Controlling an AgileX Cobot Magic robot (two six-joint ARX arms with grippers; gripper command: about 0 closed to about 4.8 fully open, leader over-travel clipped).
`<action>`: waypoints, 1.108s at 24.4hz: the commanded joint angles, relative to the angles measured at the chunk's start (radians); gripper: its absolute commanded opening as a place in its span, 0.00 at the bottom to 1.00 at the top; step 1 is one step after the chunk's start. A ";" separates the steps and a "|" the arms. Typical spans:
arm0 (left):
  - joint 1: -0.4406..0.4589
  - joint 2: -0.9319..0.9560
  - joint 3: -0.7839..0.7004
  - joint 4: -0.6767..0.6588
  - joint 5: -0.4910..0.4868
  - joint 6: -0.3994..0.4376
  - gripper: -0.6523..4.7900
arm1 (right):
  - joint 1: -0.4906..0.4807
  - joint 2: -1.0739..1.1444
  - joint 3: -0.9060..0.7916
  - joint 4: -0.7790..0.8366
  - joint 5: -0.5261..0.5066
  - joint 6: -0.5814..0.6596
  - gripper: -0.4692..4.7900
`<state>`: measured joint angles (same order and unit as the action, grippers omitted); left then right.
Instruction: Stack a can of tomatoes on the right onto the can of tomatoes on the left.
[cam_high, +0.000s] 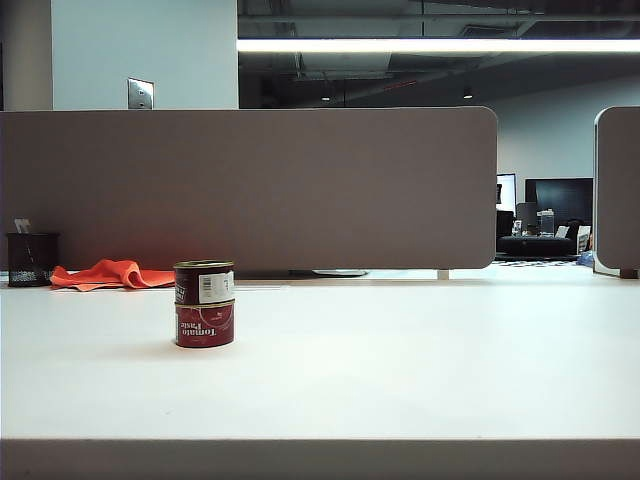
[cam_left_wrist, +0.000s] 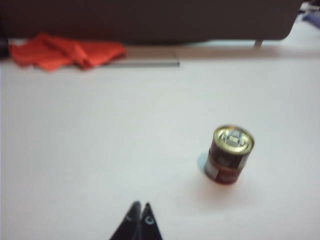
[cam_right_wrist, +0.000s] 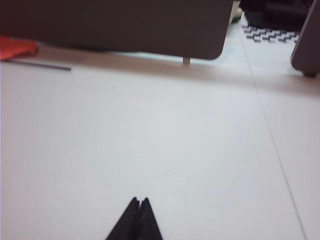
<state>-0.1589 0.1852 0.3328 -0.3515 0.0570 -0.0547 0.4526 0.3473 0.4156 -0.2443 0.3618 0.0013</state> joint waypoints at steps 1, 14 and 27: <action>0.002 -0.036 -0.063 0.058 -0.012 -0.046 0.11 | 0.001 -0.090 -0.103 0.150 -0.023 -0.006 0.09; 0.002 -0.184 -0.270 0.250 -0.069 -0.025 0.11 | 0.000 -0.348 -0.371 0.199 -0.024 0.025 0.09; 0.002 -0.182 -0.327 0.274 -0.091 -0.004 0.11 | 0.000 -0.349 -0.414 0.181 0.017 0.006 0.09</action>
<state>-0.1585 0.0025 0.0025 -0.0792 -0.0307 -0.0574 0.4522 0.0010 0.0071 -0.0776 0.3752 0.0097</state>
